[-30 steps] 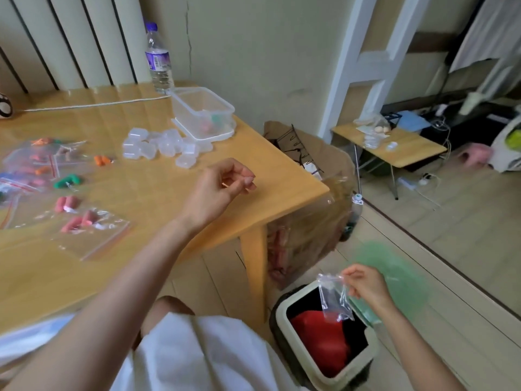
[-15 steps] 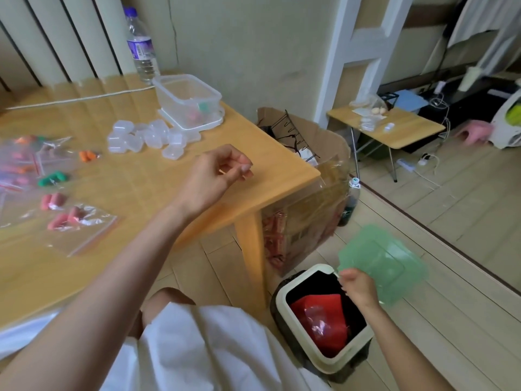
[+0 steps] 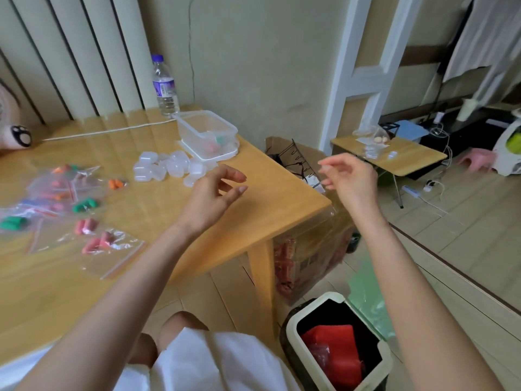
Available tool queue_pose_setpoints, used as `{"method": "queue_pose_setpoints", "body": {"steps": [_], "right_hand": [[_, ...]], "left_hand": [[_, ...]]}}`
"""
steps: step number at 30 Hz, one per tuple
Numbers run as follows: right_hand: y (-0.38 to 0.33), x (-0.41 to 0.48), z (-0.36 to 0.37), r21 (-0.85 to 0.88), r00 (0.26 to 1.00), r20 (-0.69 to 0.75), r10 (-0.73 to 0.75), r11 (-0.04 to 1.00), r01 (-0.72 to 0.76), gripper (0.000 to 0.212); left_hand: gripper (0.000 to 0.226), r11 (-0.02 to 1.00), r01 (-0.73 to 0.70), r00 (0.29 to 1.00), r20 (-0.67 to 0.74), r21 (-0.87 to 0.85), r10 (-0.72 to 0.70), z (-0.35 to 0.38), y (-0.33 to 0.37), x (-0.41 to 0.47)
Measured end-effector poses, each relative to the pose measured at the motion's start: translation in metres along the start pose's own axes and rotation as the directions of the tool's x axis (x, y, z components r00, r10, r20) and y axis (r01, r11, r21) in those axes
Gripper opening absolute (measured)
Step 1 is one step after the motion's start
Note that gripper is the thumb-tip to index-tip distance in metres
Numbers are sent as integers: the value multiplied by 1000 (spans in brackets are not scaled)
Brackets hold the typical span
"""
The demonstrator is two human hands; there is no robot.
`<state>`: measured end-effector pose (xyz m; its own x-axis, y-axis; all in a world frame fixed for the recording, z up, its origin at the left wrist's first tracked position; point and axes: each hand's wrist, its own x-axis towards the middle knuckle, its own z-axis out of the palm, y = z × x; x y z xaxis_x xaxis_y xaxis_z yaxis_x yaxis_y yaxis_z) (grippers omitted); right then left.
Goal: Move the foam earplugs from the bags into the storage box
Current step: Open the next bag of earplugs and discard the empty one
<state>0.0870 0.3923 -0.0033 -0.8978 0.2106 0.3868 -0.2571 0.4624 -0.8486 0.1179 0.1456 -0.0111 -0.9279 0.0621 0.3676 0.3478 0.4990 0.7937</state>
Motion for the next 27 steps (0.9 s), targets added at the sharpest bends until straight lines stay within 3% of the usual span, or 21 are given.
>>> {"method": "queue_pose_setpoints", "body": {"steps": [7, 16, 19, 22, 24, 27], "right_hand": [[-75, 16, 104, 169, 945, 278, -171, 977, 127, 17], [-101, -3, 224, 170, 818, 527, -229, 972, 163, 12], [-104, -9, 256, 149, 786, 576, -224, 974, 168, 16], [-108, -12, 279, 148, 767, 606, -213, 977, 154, 24], [-110, -13, 292, 145, 761, 615, -205, 979, 145, 17], [-112, -16, 305, 155, 755, 625, -197, 980, 127, 13]], "left_hand": [[8, 994, 68, 993, -103, 83, -59, -41, -27, 5], [19, 888, 284, 942, -279, 362, -187, -128, -89, 1], [27, 770, 390, 901, -384, 506, -204, -149, -111, -2], [46, 635, 515, 853, -419, 575, -313, -161, -124, -1], [41, 539, 551, 835, -424, 637, -352, -165, -130, 1], [25, 412, 545, 838, -490, 731, -240, -170, -135, 1]]}}
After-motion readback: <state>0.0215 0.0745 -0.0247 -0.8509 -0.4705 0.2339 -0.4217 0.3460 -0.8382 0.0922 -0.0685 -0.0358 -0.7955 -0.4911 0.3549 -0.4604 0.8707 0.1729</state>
